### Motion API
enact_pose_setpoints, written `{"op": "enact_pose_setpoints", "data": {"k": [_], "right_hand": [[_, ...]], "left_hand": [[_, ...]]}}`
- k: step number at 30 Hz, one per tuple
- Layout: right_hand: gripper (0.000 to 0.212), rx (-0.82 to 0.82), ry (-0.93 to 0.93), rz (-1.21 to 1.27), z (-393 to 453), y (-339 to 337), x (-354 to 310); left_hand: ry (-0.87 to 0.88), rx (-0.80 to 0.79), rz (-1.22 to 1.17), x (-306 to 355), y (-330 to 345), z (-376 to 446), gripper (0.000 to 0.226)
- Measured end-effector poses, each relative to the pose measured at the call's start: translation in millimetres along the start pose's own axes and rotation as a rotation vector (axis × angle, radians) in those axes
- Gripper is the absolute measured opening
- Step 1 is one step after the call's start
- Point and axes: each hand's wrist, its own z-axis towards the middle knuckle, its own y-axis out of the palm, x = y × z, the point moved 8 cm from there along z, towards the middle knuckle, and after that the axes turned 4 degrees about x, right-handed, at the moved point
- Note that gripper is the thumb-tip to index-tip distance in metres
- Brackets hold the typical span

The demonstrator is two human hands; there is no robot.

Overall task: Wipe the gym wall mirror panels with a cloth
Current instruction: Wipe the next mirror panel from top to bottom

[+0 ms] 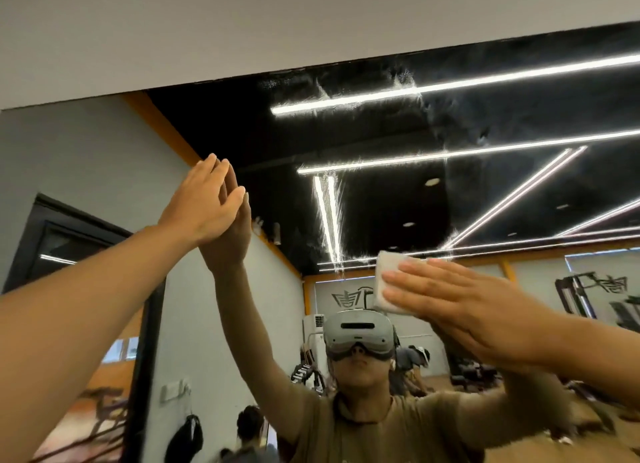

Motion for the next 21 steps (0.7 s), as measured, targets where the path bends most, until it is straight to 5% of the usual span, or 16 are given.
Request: {"op": "enact_pose_setpoints", "data": {"k": [5,8,11,16,21], "right_hand": [[0.057,0.110,0.454,0.159,47.6,-24.2,100.9],[0.065,0.171,0.553,0.160,63.5,-31.9,104.5],[0.056,0.136,0.414,0.168,52.7,-15.7,42.3],[0.058,-0.113,-0.108,0.147,8.5,30.7,-86.9],[0.086,-0.102,-0.255,0.103,20.3,28.7,-80.8]], "left_hand": [[0.030,-0.077,0.008,-4.3,1.0,0.3,0.068],[0.036,-0.097,-0.015,-6.0,0.7,-2.5,0.070],[0.043,-0.096,-0.026,-7.7,0.8,-8.9,0.071],[0.045,-0.090,-0.001,-8.7,1.7,-10.4,0.070],[0.046,-0.122,0.012,-7.4,-0.1,-8.7,0.069]]}}
